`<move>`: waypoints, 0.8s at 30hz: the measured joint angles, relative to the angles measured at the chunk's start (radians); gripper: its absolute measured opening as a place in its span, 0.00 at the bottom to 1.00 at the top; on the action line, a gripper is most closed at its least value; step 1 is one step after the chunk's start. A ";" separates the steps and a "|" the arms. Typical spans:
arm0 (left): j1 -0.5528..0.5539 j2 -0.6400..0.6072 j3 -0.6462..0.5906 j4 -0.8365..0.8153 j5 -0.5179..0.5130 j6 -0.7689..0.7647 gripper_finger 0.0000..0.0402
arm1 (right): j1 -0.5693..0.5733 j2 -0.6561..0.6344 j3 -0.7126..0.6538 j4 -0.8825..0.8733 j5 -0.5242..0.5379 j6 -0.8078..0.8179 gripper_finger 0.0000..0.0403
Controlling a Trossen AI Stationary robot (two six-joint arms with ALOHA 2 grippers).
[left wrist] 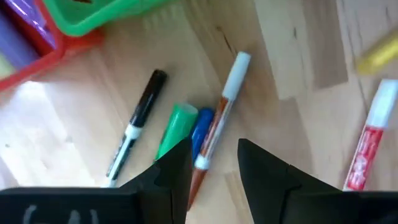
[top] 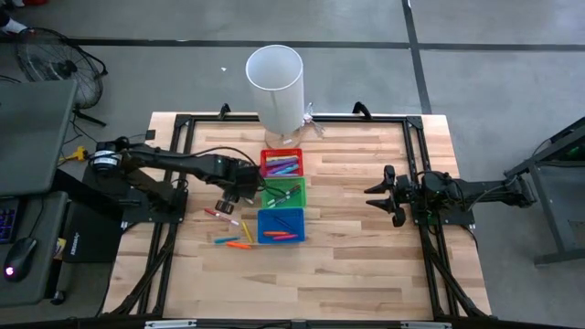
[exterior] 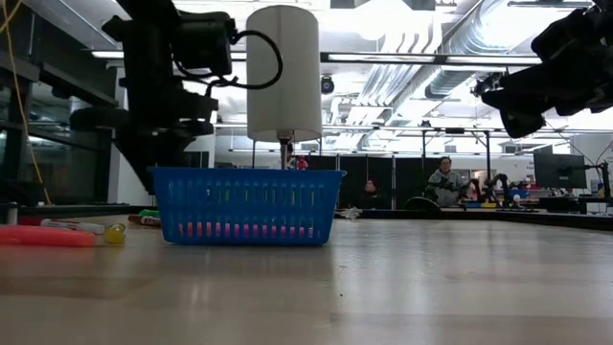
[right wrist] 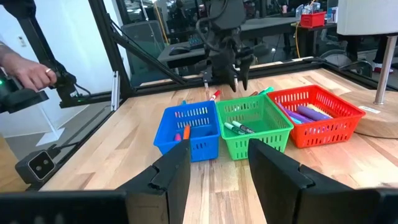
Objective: Pick & Place Markers
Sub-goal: Put the green highlighter into the red bin
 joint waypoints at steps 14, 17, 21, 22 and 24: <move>0.127 0.001 -0.019 0.054 0.026 0.244 0.31 | 0.000 0.015 0.000 0.001 0.000 -0.001 0.37; 0.133 0.001 -0.045 0.080 0.031 0.314 0.31 | 0.000 0.015 0.000 0.001 0.000 -0.001 0.37; 0.145 0.001 -0.069 0.095 0.013 0.378 0.31 | 0.000 0.015 0.000 0.001 0.000 -0.001 0.37; 0.149 0.001 -0.073 0.101 0.005 0.384 0.31 | 0.000 0.015 0.000 0.000 0.000 -0.001 0.37; 0.158 0.001 -0.081 0.112 0.003 0.387 0.31 | 0.000 0.015 0.000 0.000 0.000 -0.001 0.37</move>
